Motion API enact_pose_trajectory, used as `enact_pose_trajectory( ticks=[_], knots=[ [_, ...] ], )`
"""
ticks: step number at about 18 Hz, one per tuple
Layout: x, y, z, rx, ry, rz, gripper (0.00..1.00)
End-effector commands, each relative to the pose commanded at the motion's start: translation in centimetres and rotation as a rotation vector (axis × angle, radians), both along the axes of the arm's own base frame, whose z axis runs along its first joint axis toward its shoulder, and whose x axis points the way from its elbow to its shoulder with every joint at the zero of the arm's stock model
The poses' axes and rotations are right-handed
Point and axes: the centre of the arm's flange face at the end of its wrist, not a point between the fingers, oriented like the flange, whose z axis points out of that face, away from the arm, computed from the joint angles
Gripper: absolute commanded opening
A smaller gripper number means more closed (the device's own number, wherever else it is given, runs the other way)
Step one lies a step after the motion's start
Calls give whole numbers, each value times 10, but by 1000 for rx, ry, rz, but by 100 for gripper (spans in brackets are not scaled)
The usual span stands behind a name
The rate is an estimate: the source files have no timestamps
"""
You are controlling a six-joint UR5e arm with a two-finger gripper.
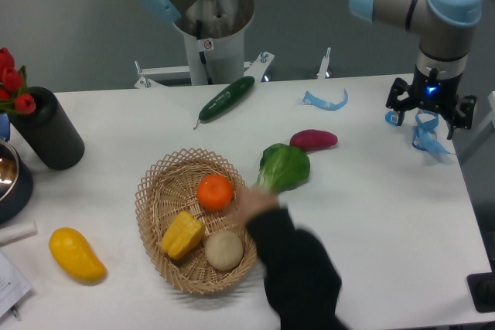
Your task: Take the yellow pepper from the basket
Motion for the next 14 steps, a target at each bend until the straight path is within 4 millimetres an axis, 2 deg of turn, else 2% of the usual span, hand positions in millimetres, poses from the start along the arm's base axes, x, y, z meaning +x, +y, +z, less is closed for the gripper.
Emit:
enact_pose_trajectory(
  ticks=[6,14],
  knots=[
    [2,2,-1,0,0,-3,100],
    [18,15,-17,25,-30,-20,100]
  ],
)
